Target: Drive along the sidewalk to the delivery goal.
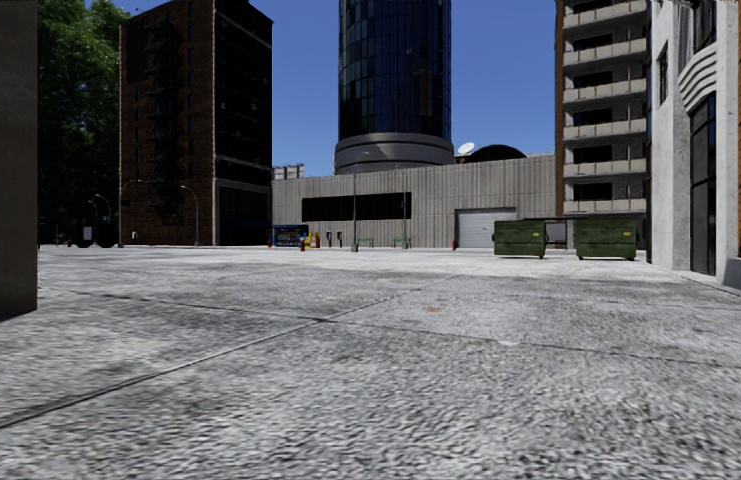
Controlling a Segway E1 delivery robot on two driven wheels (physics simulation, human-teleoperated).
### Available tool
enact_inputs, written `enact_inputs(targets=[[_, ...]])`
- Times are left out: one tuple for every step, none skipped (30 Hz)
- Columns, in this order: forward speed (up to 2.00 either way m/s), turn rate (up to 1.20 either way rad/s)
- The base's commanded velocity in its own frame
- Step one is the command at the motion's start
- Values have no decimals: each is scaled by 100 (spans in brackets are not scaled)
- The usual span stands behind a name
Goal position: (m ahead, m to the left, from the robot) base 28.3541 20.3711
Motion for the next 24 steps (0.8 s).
enact_inputs(targets=[[200, 16], [200, 19], [200, 19], [200, 19], [200, 19], [200, 19], [200, 19], [200, 19], [200, 19], [200, 19], [200, 19], [200, 19], [200, 20], [200, 22], [200, 22], [200, 24], [200, 26], [200, 27], [200, 27], [200, 27], [200, 28], [200, 28], [200, 29], [200, 30]])
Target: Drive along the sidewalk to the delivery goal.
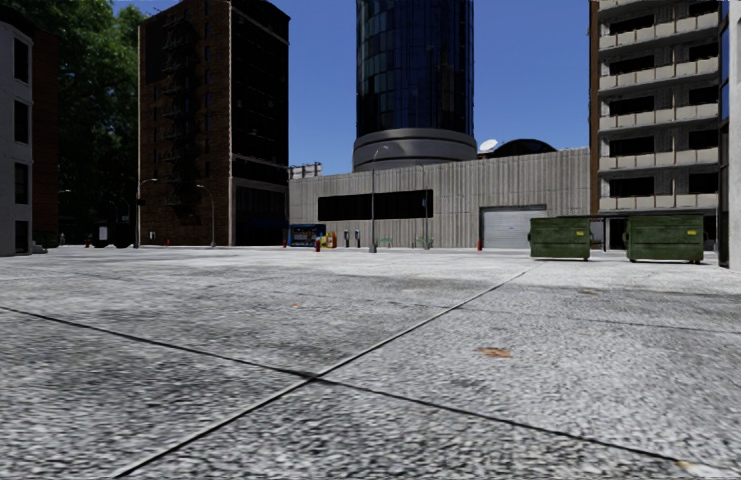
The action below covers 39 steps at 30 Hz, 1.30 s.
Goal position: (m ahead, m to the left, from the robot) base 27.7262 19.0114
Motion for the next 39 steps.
enact_inputs(targets=[[200, 30], [200, 30], [200, 31], [200, 34], [200, 34], [200, 34], [200, 34], [200, 35], [200, 36], [200, 36], [200, 37], [200, 37], [200, 37], [200, 37], [200, 37], [200, 38], [200, 38], [200, 38], [200, 38], [200, 38], [200, 38], [200, 38], [200, 38], [200, 38], [200, 38], [200, 38], [200, 38], [200, 38], [200, 38], [200, 38], [200, 38], [200, 38], [200, 38], [200, 38], [200, 38], [200, 38], [200, 38], [200, 38], [200, 38]])
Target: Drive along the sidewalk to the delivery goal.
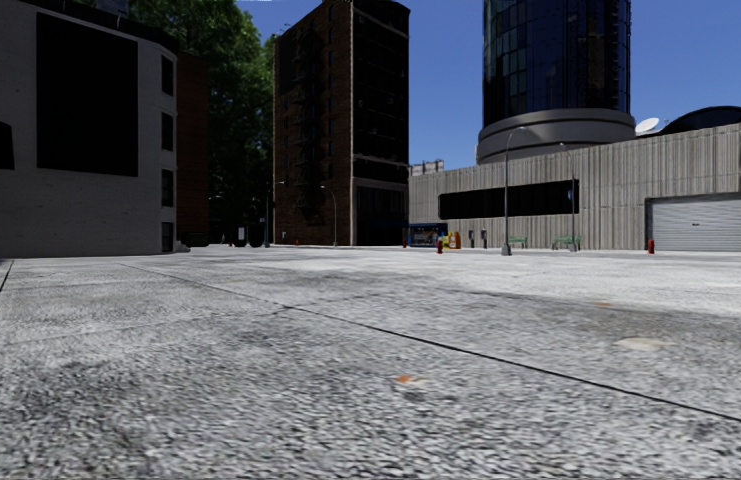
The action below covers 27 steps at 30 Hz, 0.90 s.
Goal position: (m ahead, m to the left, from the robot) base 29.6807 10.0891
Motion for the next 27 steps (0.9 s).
enact_inputs(targets=[[200, 38], [200, 38], [200, 38], [200, 38], [200, 38], [200, 38], [200, 38], [200, 38], [200, 38], [200, 38], [200, 39], [200, 39], [200, 39], [200, 39], [200, 39], [200, 0], [200, 0], [200, 0], [200, 0], [200, 0], [200, 0], [200, 0], [200, 0], [200, 0], [200, 0], [200, 0], [200, 0]])
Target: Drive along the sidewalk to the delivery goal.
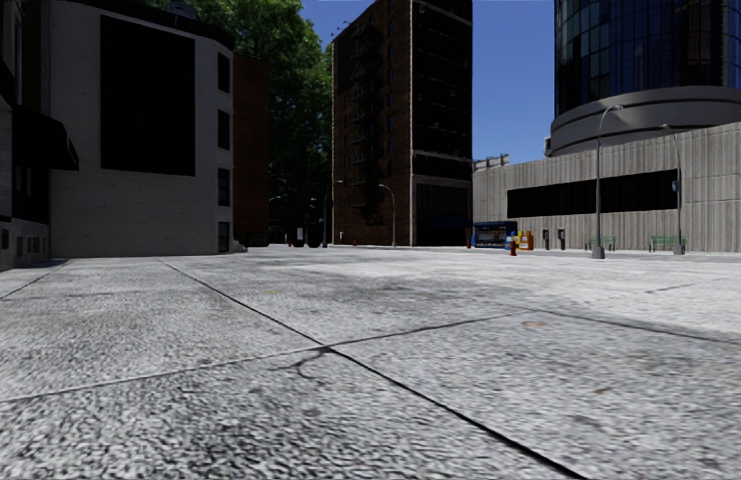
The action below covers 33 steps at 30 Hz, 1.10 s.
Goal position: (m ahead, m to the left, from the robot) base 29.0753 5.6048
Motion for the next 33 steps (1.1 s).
enact_inputs(targets=[[200, 0], [200, 0], [200, 0], [200, 0], [200, 0], [200, 0], [200, 0], [200, 0], [200, 0], [200, 0], [200, 0], [200, 0], [200, 0], [200, 0], [200, 0], [200, 0], [200, 0], [200, 0], [200, 0], [200, 0], [200, 0], [200, 0], [200, 0], [200, 0], [200, 0], [200, 0], [200, 0], [200, 0], [200, 0], [200, 0], [200, 0], [200, 0], [200, 0]])
